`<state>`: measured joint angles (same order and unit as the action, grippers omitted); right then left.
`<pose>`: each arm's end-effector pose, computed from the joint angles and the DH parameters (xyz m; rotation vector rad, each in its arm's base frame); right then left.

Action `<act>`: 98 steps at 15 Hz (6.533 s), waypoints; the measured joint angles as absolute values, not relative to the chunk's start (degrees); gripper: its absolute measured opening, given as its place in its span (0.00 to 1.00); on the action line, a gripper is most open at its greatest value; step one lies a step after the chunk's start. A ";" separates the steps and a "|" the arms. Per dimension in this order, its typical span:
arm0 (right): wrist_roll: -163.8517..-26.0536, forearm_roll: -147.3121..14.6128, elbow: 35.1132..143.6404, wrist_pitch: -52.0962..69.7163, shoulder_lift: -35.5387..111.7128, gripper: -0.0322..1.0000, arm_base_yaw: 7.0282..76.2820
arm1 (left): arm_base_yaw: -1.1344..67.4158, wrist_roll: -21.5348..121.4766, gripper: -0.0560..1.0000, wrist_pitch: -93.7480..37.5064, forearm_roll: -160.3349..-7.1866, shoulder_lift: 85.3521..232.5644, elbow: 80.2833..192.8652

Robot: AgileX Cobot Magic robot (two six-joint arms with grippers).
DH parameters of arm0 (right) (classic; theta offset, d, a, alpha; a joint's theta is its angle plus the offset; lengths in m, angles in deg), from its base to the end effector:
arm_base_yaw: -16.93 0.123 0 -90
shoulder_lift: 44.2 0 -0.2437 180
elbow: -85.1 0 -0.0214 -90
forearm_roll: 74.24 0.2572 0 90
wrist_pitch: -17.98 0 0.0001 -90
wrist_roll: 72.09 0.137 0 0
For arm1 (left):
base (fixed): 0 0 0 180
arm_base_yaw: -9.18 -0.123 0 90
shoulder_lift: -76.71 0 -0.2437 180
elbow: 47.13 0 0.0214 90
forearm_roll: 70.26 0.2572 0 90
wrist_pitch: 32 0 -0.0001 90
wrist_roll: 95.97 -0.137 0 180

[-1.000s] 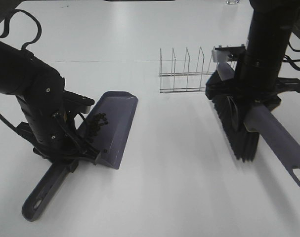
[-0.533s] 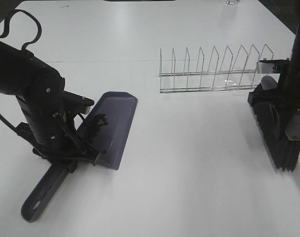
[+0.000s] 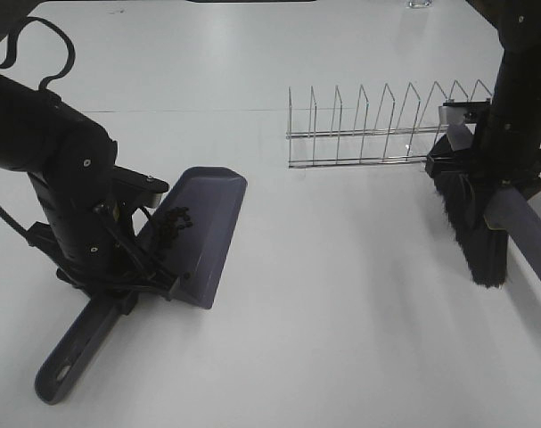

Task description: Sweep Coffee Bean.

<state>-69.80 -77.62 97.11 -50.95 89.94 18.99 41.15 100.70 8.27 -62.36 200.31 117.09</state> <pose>0.3727 0.0059 0.0450 0.0332 -2.9493 0.0889 0.2779 -0.1591 0.0082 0.5727 3.0434 0.1223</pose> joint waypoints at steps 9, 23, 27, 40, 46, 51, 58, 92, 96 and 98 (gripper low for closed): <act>-74.04 -76.77 112.46 -54.62 99.28 0.32 18.30 | 41.15 100.70 0.37 9.88 -62.36 200.31 117.09; -76.27 -72.01 127.76 -53.01 104.89 0.32 17.33 | 41.15 100.70 0.37 10.62 -62.87 200.31 117.09; -76.16 -67.14 127.76 -52.96 104.95 0.32 16.81 | 41.15 100.70 0.37 10.91 -62.93 200.31 117.09; -75.99 -64.56 130.74 -52.44 104.72 0.59 16.70 | 41.15 100.70 0.37 10.91 -63.04 200.31 117.09; -74.10 -65.02 134.81 -51.87 100.25 0.61 16.70 | 41.15 102.08 0.37 11.14 -65.05 200.42 118.29; -73.12 -62.56 122.66 -51.92 87.30 0.61 16.70 | 38.51 103.28 0.37 13.49 -65.91 204.78 127.86; -74.90 -61.47 104.78 -51.98 74.30 0.61 16.70 | 38.40 103.05 0.37 16.07 -66.19 210.28 135.54; -76.56 -65.31 48.52 -49.17 -3.34 0.61 16.70 | 5.17 89.24 0.66 27.76 -68.37 127.71 95.38; -76.56 -67.02 41.70 -47.68 -13.88 0.61 16.70 | 9.23 90.96 0.66 27.87 -63.85 113.85 89.13; -76.56 -67.08 39.93 -47.51 -17.32 0.61 16.70 | 10.04 91.08 0.66 27.93 -63.67 109.78 88.33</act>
